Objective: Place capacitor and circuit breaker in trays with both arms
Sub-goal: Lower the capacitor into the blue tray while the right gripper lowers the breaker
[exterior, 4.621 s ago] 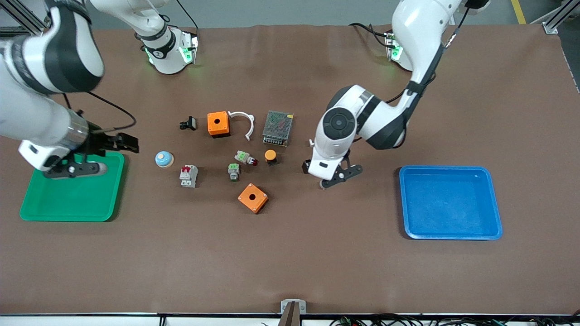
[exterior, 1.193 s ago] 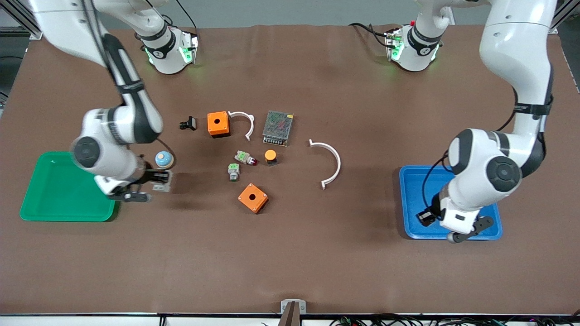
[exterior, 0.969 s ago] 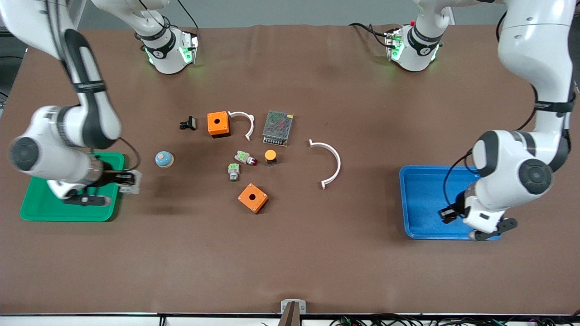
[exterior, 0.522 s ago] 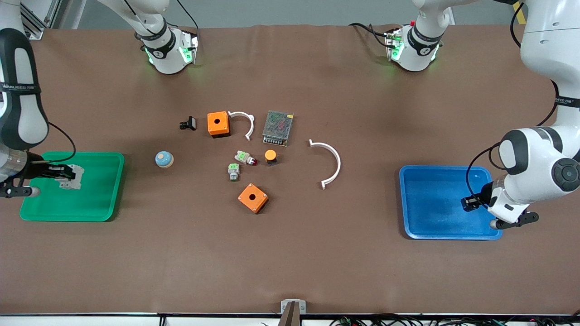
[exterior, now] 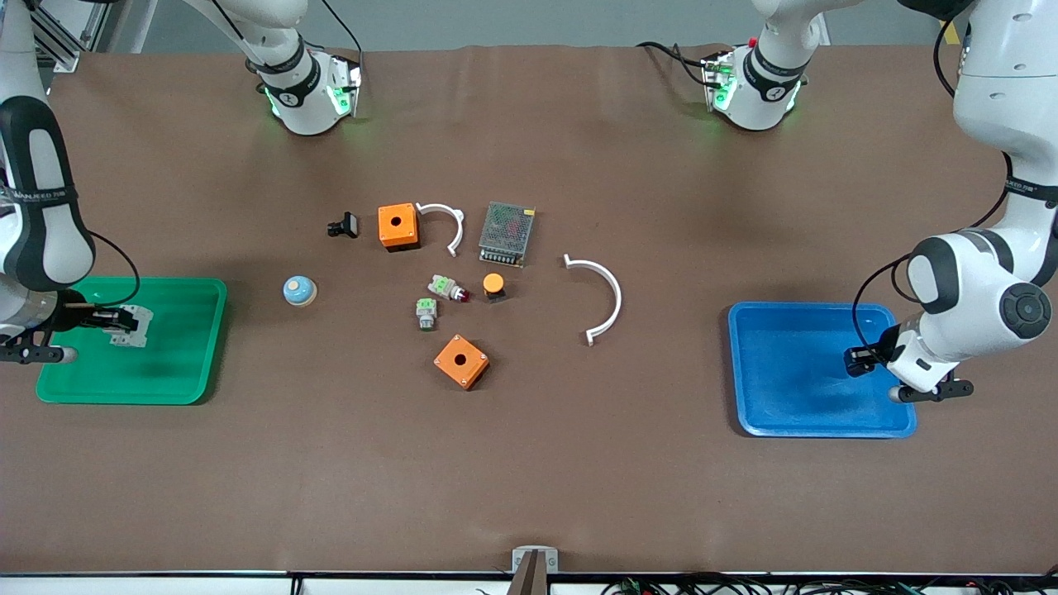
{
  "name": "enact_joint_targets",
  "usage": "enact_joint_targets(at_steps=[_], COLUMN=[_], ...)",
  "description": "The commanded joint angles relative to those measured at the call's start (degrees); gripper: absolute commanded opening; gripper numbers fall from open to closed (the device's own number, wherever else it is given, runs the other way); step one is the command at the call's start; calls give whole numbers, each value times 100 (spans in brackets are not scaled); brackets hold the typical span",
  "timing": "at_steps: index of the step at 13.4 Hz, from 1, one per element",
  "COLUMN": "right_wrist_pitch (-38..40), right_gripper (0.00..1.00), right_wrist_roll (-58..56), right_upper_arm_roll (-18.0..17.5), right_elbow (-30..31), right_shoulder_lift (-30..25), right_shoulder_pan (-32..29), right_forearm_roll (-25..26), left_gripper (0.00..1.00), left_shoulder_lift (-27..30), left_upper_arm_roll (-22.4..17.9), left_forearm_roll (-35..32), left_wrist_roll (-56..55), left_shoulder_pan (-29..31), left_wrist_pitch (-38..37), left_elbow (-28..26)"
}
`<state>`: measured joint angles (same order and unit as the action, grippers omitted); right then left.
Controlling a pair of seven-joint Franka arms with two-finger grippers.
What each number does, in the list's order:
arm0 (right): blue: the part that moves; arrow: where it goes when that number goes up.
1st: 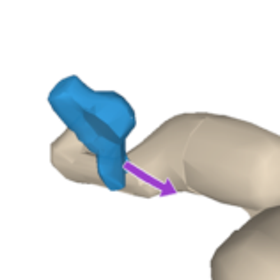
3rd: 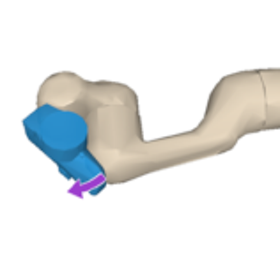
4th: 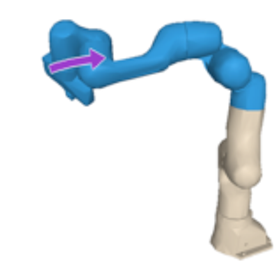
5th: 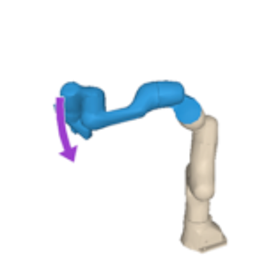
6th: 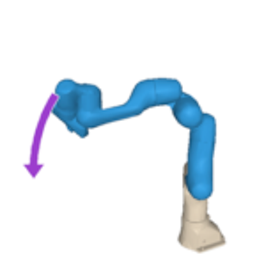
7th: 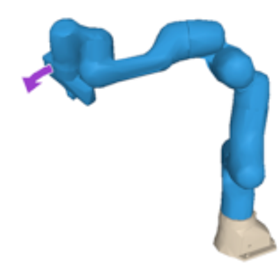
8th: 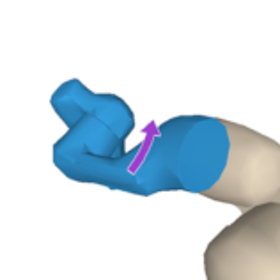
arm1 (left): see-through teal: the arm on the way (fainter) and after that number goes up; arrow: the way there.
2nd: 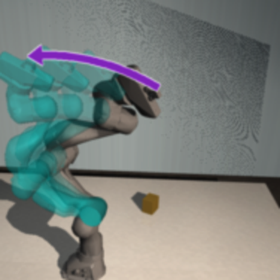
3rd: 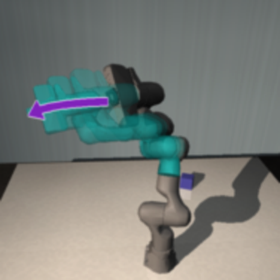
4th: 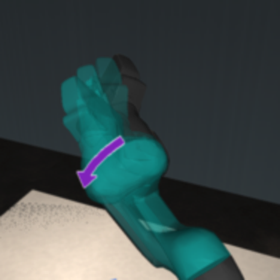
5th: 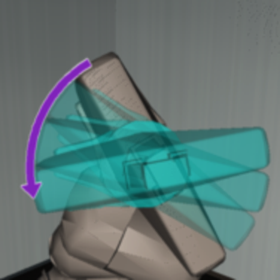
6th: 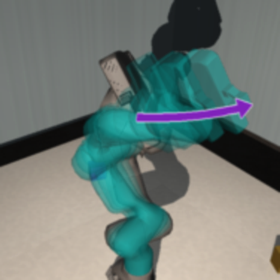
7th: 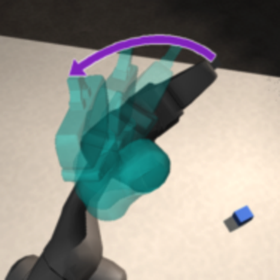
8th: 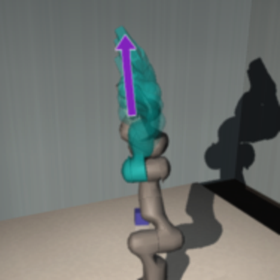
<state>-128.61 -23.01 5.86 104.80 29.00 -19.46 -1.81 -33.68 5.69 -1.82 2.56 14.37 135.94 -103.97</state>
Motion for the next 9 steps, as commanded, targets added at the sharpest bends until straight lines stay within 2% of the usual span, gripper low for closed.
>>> enact_joint_targets(at_steps=[1,3,7,8,9], right_wrist_pitch=[-243,-418,-516,-516,-524], right_gripper=[19,20,23,40,80], right_wrist_roll=[-150,-168,-168,-168,-168], right_upper_arm_roll=[-111,-111,-111,-111,-111], right_elbow=[-48,-30,31,31,23], right_shoulder_lift=[237,343,387,388,388], right_shoulder_pan=[-234,-286,-304,-304,-304], right_forearm_roll=[84,84,84,84,76], left_gripper=[1,3,20,29,39], left_shoulder_lift=[-120,-129,-156,-156,-147], left_upper_arm_roll=[47,47,47,47,47], left_forearm_roll=[-99,-326,-363,-363,-363], left_wrist_roll=[96,87,34,25,34], left_shoulder_pan=[48,48,48,48,92], left_wrist_pitch=[292,328,328,328,328], left_elbow=[-27,-9,26,26,26])
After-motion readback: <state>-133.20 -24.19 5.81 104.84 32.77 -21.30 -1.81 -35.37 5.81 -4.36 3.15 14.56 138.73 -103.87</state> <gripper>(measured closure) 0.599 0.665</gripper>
